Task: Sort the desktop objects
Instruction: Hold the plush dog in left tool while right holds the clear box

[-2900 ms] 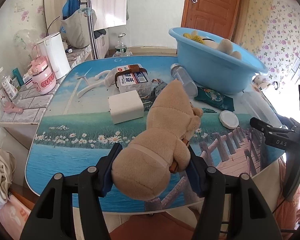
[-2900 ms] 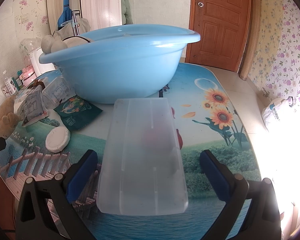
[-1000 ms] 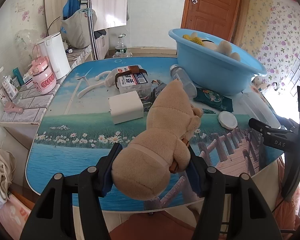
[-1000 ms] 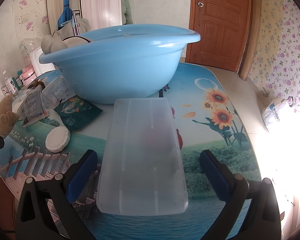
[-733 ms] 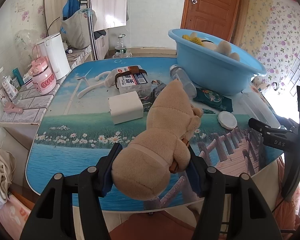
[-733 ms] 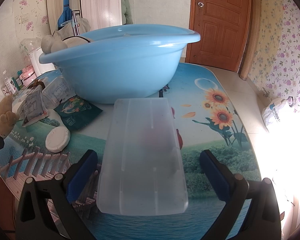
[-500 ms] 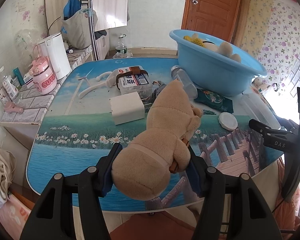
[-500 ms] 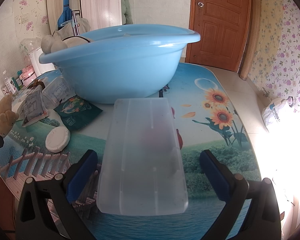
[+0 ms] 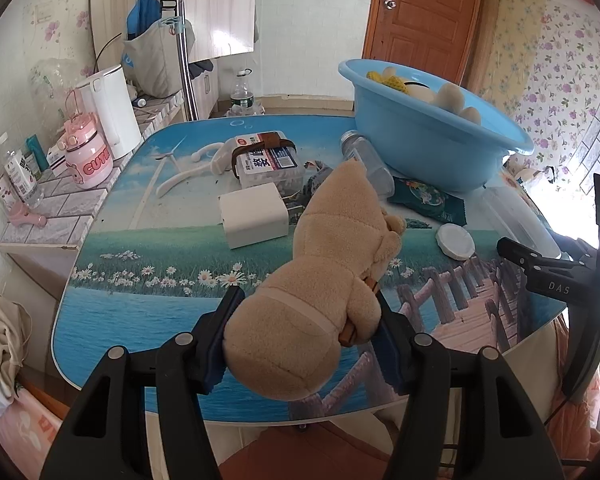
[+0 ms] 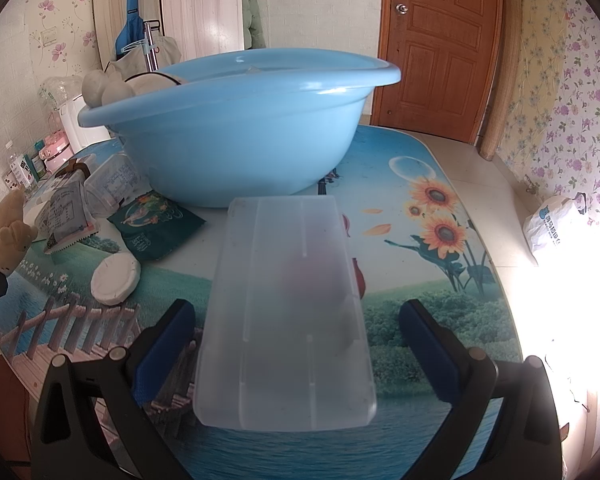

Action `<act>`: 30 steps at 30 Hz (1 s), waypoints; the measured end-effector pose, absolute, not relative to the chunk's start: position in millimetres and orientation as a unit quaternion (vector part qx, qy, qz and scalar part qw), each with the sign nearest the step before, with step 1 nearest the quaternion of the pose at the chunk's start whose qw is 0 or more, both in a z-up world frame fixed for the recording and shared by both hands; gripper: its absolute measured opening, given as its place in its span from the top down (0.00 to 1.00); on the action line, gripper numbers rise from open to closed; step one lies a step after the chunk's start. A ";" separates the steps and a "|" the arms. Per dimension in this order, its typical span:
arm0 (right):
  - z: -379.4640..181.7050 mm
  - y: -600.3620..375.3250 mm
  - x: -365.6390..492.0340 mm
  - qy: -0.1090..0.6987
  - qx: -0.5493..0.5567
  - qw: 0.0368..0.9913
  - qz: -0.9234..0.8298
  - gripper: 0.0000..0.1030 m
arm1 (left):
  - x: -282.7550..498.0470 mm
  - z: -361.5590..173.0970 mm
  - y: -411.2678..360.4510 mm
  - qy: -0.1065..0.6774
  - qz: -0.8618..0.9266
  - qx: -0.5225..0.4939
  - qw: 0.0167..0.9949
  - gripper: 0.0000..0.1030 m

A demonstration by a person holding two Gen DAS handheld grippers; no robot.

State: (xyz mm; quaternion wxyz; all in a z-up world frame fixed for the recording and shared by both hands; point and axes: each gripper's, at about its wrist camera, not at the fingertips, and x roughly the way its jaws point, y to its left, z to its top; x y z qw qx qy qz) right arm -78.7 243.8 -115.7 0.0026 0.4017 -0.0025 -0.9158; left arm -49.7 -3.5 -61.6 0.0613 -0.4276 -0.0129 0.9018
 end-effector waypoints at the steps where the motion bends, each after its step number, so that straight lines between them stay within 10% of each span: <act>1: -115.7 243.7 -78.7 -0.002 0.402 0.003 -0.916 0.00 | -49.4 -61.7 -3.8 -0.013 0.902 -0.428 0.061 0.42; 30: -115.7 244.1 -78.8 -0.003 0.402 0.003 -0.916 0.00 | -49.9 -56.1 -6.8 -0.016 0.906 -0.418 0.062 0.42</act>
